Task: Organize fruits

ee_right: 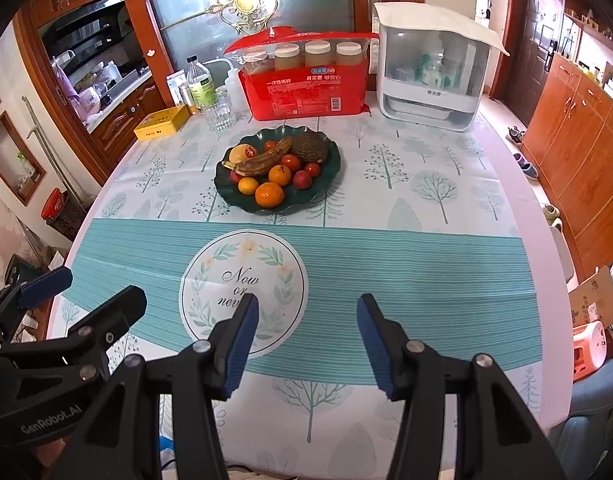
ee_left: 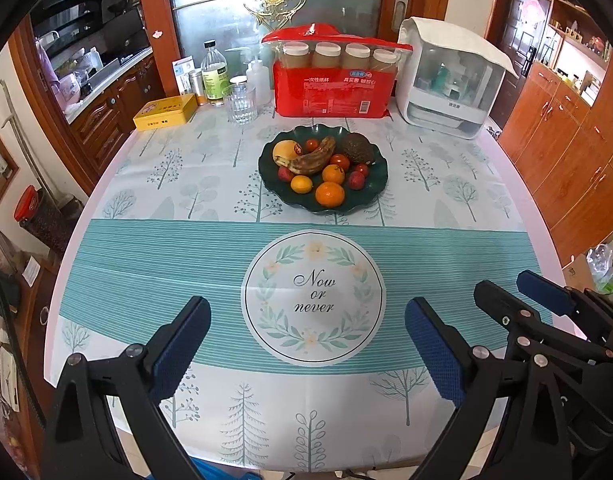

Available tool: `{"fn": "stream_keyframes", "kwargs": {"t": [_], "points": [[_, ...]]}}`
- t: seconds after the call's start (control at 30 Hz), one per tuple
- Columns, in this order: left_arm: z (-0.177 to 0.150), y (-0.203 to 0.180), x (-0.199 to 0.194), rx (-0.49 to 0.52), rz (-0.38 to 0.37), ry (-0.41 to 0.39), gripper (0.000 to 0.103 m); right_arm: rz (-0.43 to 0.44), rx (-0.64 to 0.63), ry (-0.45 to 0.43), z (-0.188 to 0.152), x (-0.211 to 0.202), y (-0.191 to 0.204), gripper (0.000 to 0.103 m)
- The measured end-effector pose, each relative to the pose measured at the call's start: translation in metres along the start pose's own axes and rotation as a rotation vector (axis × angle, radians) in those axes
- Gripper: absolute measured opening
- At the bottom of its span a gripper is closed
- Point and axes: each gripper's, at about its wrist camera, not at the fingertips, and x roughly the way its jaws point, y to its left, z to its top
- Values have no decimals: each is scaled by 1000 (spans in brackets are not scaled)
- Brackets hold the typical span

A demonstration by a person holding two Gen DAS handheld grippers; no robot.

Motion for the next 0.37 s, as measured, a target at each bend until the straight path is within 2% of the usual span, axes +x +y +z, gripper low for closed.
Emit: {"fn": "stream_keyframes", "kwargs": {"t": [0.37], "points": [[3,3,6,-7,0,10,97,2,0,1,1,0,-1,52]]}}
